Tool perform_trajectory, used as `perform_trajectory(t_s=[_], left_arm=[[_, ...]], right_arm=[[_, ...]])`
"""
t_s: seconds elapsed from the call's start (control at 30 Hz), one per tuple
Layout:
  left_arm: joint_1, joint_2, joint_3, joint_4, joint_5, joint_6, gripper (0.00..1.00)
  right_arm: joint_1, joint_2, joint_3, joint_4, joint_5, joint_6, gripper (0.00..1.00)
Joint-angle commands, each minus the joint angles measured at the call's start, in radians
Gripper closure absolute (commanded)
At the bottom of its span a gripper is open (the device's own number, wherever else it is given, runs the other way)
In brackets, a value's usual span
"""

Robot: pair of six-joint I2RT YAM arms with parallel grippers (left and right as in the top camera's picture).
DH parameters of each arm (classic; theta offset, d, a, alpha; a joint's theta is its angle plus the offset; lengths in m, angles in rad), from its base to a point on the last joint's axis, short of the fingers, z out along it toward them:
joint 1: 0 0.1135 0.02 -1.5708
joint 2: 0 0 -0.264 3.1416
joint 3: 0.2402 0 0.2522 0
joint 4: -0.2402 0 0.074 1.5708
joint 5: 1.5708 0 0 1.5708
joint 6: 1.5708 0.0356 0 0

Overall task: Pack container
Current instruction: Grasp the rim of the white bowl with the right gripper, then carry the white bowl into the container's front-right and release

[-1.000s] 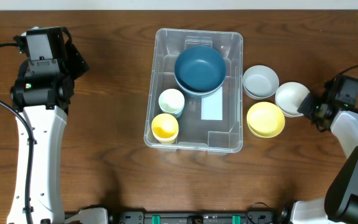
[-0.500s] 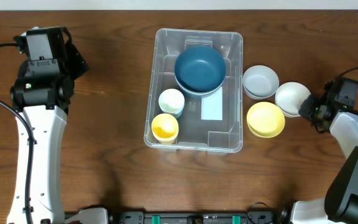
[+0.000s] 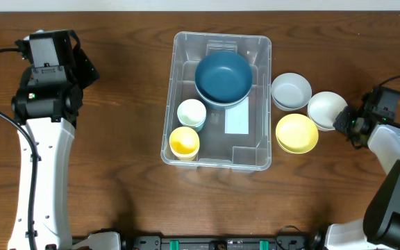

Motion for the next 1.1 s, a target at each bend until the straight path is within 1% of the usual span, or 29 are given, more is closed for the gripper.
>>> perform_trajectory(t_s=[0.0,0.03,0.07,0.1,0.2,0.3,0.43,0.53,0.67,0.8,0.9,1.07], left_arm=[[0.005,-0.002,0.013,-0.003,-0.021,0.009,0.02],[0.005,-0.002,0.013,-0.003,-0.021,0.009,0.02],[0.005,-0.002,0.013,-0.003,-0.021,0.009,0.02],[0.005,-0.002,0.013,-0.003,-0.021,0.009,0.02],[0.005,-0.002,0.013,-0.003,-0.021,0.009,0.02],[0.005,-0.002,0.013,-0.003,-0.021,0.009,0.02],[0.005,-0.002,0.013,-0.003,-0.021,0.009,0.02],[0.005,-0.002,0.013,-0.003,-0.021,0.009,0.02],[0.005,-0.002,0.013,-0.003,-0.021,0.009,0.02],[0.005,-0.002,0.013,-0.003,-0.021,0.009,0.02],[0.005,-0.002,0.013,-0.003,-0.021,0.009,0.02],[0.005,-0.002,0.013,-0.003,-0.021,0.009,0.02]], right_arm=[[-0.003,0.030,-0.008,0.009,0.011,0.018,0.79],[-0.003,0.031,-0.008,0.010,0.011,0.018,0.83],[-0.003,0.030,-0.008,0.011,0.011,0.018,0.90],[-0.003,0.030,-0.008,0.014,0.011,0.018,0.93],[-0.004,0.027,0.009,-0.003,0.013,0.017,0.98],[-0.008,0.000,0.053,-0.079,0.061,0.017,0.99],[-0.008,-0.077,0.129,-0.222,0.143,0.017,0.99],[-0.001,-0.158,0.187,-0.315,0.113,0.018,0.99],[0.047,-0.280,0.264,-0.430,0.046,0.011,0.99],[0.169,-0.379,0.328,-0.497,0.005,-0.040,0.99],[0.322,-0.427,0.340,-0.497,0.003,-0.068,0.99],[0.553,-0.423,0.336,-0.486,0.005,-0.076,0.98]])
